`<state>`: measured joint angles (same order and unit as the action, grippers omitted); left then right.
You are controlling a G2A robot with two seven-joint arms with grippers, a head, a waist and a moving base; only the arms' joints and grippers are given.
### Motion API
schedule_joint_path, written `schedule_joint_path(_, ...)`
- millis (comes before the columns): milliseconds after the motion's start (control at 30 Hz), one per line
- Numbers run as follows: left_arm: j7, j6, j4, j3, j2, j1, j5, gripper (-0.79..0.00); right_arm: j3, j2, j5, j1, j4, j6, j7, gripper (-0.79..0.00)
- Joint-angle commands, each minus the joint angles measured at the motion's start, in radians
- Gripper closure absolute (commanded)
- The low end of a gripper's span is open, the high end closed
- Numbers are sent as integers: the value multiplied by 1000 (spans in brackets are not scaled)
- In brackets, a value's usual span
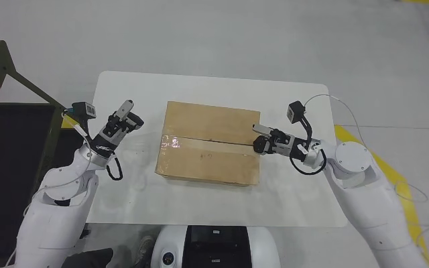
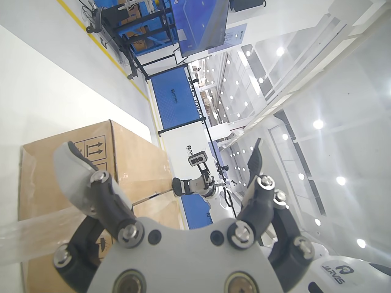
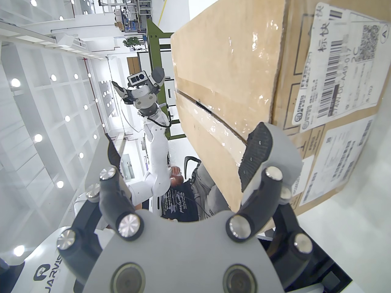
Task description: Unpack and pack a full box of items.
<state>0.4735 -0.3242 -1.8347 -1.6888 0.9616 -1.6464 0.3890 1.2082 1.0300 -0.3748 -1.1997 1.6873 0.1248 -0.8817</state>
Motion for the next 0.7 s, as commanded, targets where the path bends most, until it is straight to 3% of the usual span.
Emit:
schedule_joint_path(0, 0, 0, 0, 0, 0, 0, 0, -785, 0, 0, 0, 0, 0, 0, 0, -785)
schedule_joint_path(267, 0, 0, 0, 0, 0, 0, 0, -785, 0, 0, 0, 0, 0, 0, 0, -785)
schedule_joint_path(400, -54, -8, -24, 11, 7, -13, -2, -785, 0, 0, 0, 0, 0, 0, 0, -785)
schedule_joint_path(533, -128, -57, -70, -2, 16, -99, -14, -785, 0, 0, 0, 0, 0, 0, 0, -785)
schedule_joint_path(667, -201, -139, -117, -42, 28, -245, 7, -785, 0, 0, 0, 0, 0, 0, 0, -785)
